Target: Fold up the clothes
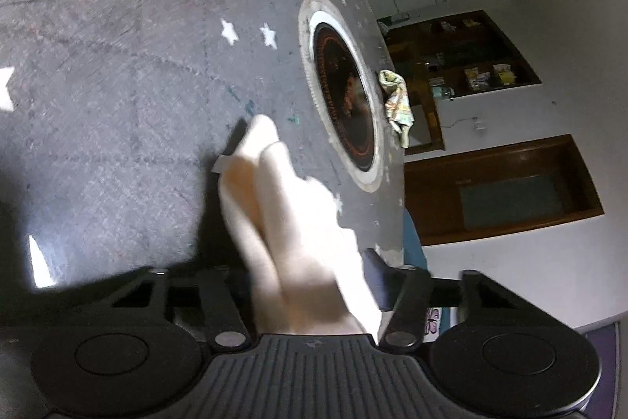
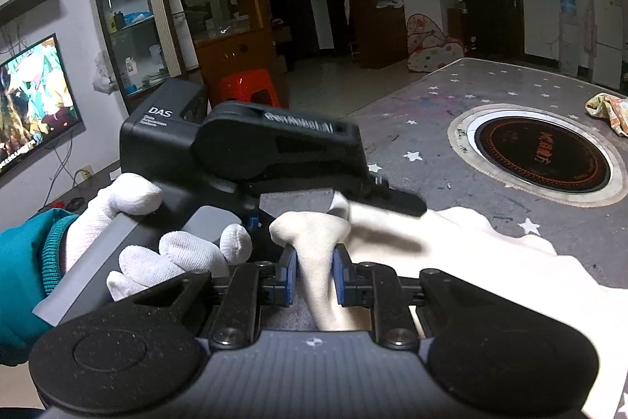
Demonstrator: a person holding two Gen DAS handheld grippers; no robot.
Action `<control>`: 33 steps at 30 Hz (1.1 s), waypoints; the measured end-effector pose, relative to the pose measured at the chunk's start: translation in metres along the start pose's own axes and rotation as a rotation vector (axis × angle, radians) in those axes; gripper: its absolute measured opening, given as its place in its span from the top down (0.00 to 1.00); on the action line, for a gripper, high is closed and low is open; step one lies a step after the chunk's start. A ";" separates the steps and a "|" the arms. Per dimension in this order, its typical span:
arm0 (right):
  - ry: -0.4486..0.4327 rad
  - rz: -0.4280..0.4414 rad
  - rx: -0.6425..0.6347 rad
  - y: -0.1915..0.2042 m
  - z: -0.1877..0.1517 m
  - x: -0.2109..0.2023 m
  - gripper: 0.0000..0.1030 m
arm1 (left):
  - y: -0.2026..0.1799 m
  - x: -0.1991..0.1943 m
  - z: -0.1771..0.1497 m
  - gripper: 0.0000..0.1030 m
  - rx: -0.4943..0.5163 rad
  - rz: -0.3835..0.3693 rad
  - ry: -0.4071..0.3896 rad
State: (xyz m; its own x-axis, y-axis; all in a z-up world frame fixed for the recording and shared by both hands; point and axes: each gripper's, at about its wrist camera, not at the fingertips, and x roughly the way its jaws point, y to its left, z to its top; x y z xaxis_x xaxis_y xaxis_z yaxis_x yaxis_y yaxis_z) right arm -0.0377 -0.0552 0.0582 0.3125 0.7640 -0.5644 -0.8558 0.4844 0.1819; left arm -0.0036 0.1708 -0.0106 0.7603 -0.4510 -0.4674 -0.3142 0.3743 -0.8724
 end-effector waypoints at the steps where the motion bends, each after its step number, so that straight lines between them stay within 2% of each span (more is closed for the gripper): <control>1: 0.000 0.002 0.003 -0.001 -0.001 0.000 0.83 | 0.001 0.000 -0.001 0.60 0.004 0.003 -0.001; 4: 0.000 0.010 0.015 -0.003 -0.004 -0.001 0.81 | 0.003 0.002 -0.002 0.69 0.013 0.017 0.000; 10: -0.010 0.005 0.044 -0.012 -0.009 -0.013 0.74 | 0.003 0.003 -0.003 0.72 0.034 0.032 -0.003; 12: -0.024 -0.024 0.068 -0.020 -0.011 -0.021 0.64 | 0.004 0.002 -0.003 0.72 0.035 0.039 -0.004; 16: -0.049 -0.104 0.124 -0.042 -0.016 -0.038 0.63 | 0.006 0.003 -0.003 0.72 0.039 0.042 -0.006; 20: -0.060 -0.260 0.210 -0.077 -0.027 -0.052 0.59 | 0.004 0.003 -0.004 0.71 0.060 0.047 -0.006; 21: -0.061 -0.297 0.233 -0.087 -0.031 -0.055 0.55 | 0.004 0.003 -0.004 0.71 0.063 0.047 -0.005; 25: -0.055 -0.411 0.328 -0.120 -0.043 -0.063 0.52 | 0.002 0.004 -0.005 0.70 0.081 0.049 -0.003; 29: -0.053 -0.456 0.413 -0.140 -0.058 -0.067 0.45 | 0.001 0.005 -0.004 0.67 0.087 0.044 0.003; 33: -0.057 -0.446 0.466 -0.147 -0.067 -0.071 0.39 | 0.000 0.005 -0.004 0.63 0.097 0.040 0.006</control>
State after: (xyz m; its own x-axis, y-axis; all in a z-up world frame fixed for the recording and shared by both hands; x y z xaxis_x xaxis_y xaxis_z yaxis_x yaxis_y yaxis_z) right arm 0.0382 -0.2090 0.0172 0.6291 0.4624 -0.6248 -0.3744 0.8847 0.2778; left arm -0.0020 0.1651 -0.0136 0.7449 -0.4388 -0.5027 -0.2879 0.4683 -0.8353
